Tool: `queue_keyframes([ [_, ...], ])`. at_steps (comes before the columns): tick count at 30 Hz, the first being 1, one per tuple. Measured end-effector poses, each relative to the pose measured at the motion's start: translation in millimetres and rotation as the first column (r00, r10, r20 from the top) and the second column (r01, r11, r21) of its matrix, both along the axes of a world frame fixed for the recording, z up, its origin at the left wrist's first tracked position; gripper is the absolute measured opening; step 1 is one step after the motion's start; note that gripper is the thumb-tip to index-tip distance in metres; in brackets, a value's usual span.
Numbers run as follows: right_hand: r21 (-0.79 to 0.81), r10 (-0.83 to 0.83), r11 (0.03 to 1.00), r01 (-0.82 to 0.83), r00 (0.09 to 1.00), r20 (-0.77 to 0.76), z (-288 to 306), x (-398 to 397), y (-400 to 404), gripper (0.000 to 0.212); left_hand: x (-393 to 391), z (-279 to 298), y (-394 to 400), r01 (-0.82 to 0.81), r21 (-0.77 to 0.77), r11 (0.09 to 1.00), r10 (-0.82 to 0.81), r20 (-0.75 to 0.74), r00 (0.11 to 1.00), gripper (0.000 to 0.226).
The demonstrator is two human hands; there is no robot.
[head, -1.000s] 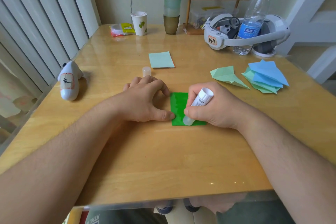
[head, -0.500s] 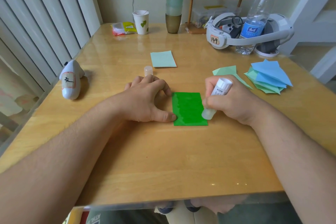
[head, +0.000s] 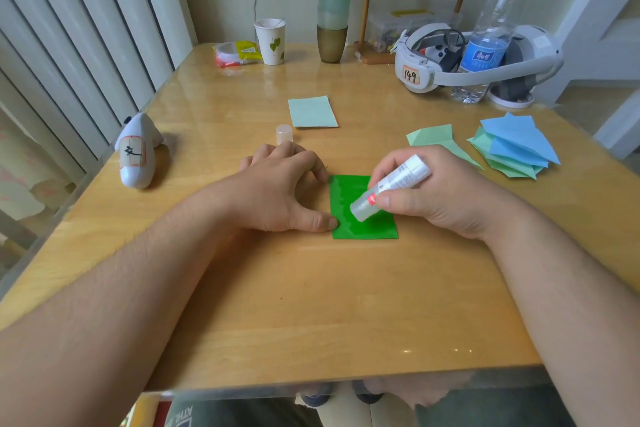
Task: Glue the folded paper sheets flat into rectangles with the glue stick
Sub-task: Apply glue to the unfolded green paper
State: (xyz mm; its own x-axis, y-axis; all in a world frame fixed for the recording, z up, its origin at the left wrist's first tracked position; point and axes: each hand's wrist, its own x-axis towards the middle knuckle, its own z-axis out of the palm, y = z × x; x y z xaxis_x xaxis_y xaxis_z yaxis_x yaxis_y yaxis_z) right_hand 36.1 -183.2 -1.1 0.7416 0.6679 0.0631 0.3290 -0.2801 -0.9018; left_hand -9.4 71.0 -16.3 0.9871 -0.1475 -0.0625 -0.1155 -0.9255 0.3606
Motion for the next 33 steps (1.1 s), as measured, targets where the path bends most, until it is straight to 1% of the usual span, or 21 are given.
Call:
queue_keyframes([
  [4,-0.05,-0.02,0.999,0.022,1.0,0.021,-1,-1,0,0.015,0,0,1,-0.008,-0.003,1.0,0.008,-0.014,1.0,0.074],
  [8,0.007,0.009,1.0,-0.009,0.999,-0.032,0,-2,1,0.015,0,0,1,-0.006,0.001,1.0,0.006,-0.008,1.0,0.07],
  [11,0.02,0.049,0.999,-0.049,0.998,-0.035,0,-3,1,0.015,0,0,0,0.0,0.003,1.0,0.0,-0.001,1.0,0.064],
  [16,0.069,0.05,0.996,-0.049,0.999,-0.016,-3,-3,6,0.012,0,0,0,-0.003,0.007,1.0,0.003,-0.016,1.0,0.07],
  [18,0.081,0.061,0.995,-0.059,0.998,-0.013,-5,-4,8,0.016,0,0,0,-0.008,0.008,1.0,0.008,-0.021,1.0,0.075],
  [21,0.071,0.072,0.995,-0.072,0.997,-0.003,-5,-5,7,0.023,0,0,0,-0.01,0.006,1.0,0.01,-0.023,1.0,0.076],
  [27,0.065,0.053,0.997,-0.051,0.998,-0.022,-3,-6,8,0.009,0,-1,0,-0.008,0.005,1.0,0.008,-0.014,1.0,0.075],
  [29,0.07,0.032,0.997,-0.03,0.999,-0.02,-4,-6,10,0.015,0,-1,0,-0.009,0.005,1.0,0.009,-0.012,1.0,0.075],
  [32,0.041,0.012,0.999,-0.012,1.0,0.003,-6,-6,12,0.008,0,-1,0,-0.01,0.008,1.0,0.01,-0.012,1.0,0.075],
  [33,0.032,0.012,0.999,-0.012,1.0,0.009,-6,-7,12,0.01,0,-1,0,-0.011,0.007,1.0,0.011,-0.012,1.0,0.075],
])
